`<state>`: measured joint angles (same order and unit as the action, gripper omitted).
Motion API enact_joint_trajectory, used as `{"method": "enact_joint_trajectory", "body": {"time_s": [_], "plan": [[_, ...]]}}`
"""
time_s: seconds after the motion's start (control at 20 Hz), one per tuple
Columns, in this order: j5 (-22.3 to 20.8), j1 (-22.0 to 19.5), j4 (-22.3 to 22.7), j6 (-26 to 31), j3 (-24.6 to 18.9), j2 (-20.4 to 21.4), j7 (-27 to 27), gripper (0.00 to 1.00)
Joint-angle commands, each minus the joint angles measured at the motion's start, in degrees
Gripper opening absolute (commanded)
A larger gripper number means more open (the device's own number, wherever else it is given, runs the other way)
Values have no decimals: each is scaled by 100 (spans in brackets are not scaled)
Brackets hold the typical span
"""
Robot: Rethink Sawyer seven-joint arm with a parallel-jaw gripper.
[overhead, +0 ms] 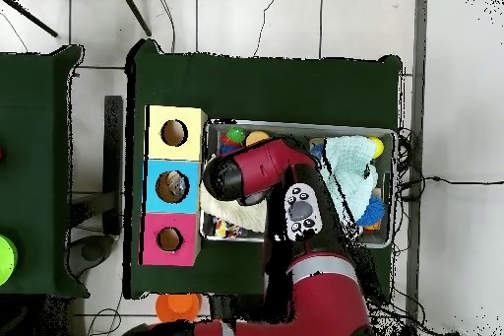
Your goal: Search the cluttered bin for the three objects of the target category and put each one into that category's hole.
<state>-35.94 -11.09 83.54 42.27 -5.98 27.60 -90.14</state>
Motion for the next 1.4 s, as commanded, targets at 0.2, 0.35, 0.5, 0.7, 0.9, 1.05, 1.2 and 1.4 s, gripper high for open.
{"method": "enact_joint_trajectory", "body": {"time_s": [0.2, 0.35, 0.5, 0.7, 0.9, 1.05, 1.2, 1.4], "plan": [[-212, -4, 154, 696, 191, -328, 117, 100], [-212, 21, 124, 728, 217, -331, 95, 100], [-233, 35, 84, 755, 247, -314, 95, 100], [-236, 79, 28, 746, 260, -308, 86, 100], [-271, 144, 62, 424, 327, -250, -106, 100], [-336, 210, 44, 268, 386, -207, -162, 100], [-370, 290, 126, 24, 466, -109, -314, 100], [-380, 369, 152, -138, 563, -57, -384, 100]]}}
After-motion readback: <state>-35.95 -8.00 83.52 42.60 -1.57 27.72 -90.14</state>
